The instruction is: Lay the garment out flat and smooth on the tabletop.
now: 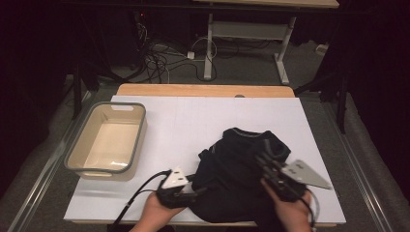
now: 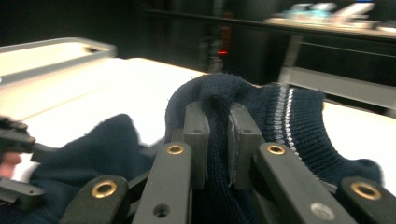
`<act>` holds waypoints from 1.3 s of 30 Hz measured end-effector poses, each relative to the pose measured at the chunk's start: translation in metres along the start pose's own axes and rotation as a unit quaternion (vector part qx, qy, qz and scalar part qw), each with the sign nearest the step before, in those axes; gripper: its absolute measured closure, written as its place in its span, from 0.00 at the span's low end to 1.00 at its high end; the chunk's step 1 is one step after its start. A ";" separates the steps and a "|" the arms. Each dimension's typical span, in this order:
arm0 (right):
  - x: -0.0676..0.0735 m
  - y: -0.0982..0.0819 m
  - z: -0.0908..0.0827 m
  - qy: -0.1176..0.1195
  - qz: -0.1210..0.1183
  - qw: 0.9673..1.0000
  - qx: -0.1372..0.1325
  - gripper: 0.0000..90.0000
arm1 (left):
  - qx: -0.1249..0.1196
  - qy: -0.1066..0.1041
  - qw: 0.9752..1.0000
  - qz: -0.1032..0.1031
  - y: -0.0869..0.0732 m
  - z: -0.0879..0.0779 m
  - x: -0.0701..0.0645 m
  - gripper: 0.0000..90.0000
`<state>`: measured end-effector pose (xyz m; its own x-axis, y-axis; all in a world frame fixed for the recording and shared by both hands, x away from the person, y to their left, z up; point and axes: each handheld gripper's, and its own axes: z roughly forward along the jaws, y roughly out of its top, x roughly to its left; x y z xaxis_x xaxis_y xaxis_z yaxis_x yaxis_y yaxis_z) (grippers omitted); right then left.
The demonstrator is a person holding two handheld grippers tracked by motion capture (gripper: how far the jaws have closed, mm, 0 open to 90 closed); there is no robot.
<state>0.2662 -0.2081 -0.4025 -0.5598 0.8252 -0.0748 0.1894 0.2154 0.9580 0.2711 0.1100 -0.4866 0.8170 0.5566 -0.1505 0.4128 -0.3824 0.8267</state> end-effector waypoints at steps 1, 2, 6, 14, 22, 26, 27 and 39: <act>0.000 0.000 0.000 0.000 0.000 1.000 0.000 0.91 | -0.008 0.004 1.000 -0.008 -0.007 -0.011 0.003 0.47; 0.013 0.002 0.012 0.013 -0.011 1.000 0.003 0.91 | -0.016 0.008 1.000 -0.013 -0.014 -0.023 0.006 0.47; 0.062 0.007 0.058 0.069 -0.033 0.997 0.020 0.91 | -0.029 0.042 0.998 -0.021 -0.039 -0.059 0.010 0.46; 0.149 0.005 0.128 0.148 -0.088 0.983 0.072 0.91 | -0.049 0.073 0.995 -0.049 -0.069 -0.103 0.011 0.46; 0.164 0.015 0.140 0.186 -0.067 0.977 0.074 0.66 | -0.047 0.086 0.993 -0.061 -0.081 -0.110 0.011 0.41; 0.126 0.034 0.104 0.152 -0.054 0.986 0.046 0.57 | -0.045 0.077 0.994 -0.061 -0.076 -0.098 0.008 0.34; 0.126 0.034 0.104 0.152 -0.054 0.986 0.046 0.57 | -0.045 0.077 0.994 -0.061 -0.076 -0.098 0.008 0.34; -0.005 -0.022 0.028 0.020 0.002 0.997 0.078 0.54 | -0.063 0.043 0.996 -0.038 -0.009 -0.040 -0.001 0.16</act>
<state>0.2879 -0.2024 -0.4311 -0.5899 0.8054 -0.0573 0.3126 0.2931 0.9035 0.2505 0.1429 -0.4725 0.7454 0.6437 -0.1734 0.4139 -0.2430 0.8773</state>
